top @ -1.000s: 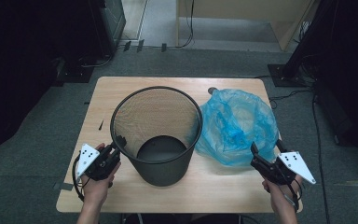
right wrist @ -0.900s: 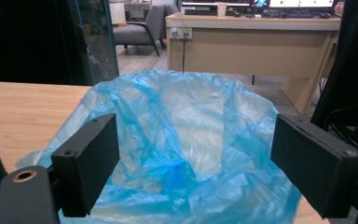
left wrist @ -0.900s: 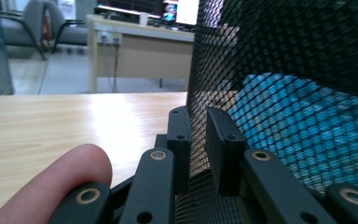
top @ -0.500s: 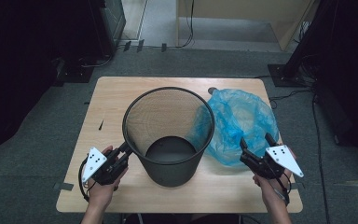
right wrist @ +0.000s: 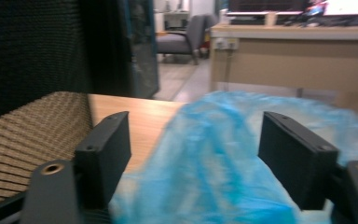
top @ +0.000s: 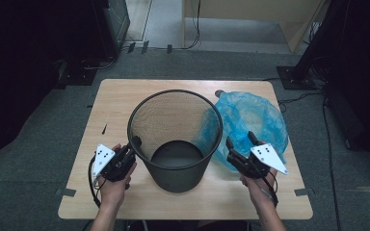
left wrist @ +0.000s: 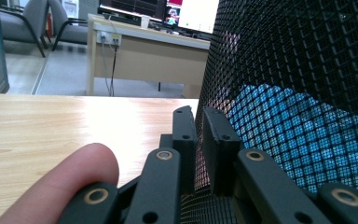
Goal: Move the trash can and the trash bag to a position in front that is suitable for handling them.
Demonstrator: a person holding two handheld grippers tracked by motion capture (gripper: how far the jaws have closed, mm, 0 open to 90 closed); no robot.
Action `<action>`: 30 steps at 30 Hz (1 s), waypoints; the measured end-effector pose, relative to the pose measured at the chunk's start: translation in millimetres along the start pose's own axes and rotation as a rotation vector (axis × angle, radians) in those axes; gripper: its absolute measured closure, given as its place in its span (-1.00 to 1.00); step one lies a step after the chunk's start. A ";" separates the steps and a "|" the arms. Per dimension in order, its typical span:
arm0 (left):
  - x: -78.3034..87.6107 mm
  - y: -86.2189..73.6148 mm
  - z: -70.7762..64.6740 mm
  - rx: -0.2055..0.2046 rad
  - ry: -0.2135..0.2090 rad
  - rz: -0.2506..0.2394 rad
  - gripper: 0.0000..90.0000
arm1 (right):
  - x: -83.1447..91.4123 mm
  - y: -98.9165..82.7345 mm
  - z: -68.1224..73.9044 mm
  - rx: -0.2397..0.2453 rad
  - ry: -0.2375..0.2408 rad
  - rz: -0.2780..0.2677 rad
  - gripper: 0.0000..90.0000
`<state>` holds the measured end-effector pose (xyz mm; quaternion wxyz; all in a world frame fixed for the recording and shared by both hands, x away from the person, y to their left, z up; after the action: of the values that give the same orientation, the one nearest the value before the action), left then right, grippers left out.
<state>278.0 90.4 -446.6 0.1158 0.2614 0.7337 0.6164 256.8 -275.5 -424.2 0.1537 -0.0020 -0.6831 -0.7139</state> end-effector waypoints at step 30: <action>19.0 -20.3 2.2 -0.015 0.018 0.032 0.35 | 19.7 -19.6 -19.1 0.088 0.063 0.025 -0.03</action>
<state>258.3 100.2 -463.7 0.1014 0.2667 0.7257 0.6260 237.6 -298.1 -440.4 0.1838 0.0186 -0.7088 -0.6808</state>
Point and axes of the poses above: each handheld gripper's, and its own axes: x roughly backward along the jaws, y roughly out of its top, z roughly to its left, the point moved 3 cm from there along -x, roughly forward along the jaws, and after that the axes turned 3 degrees about z, right-handed, at the moved point
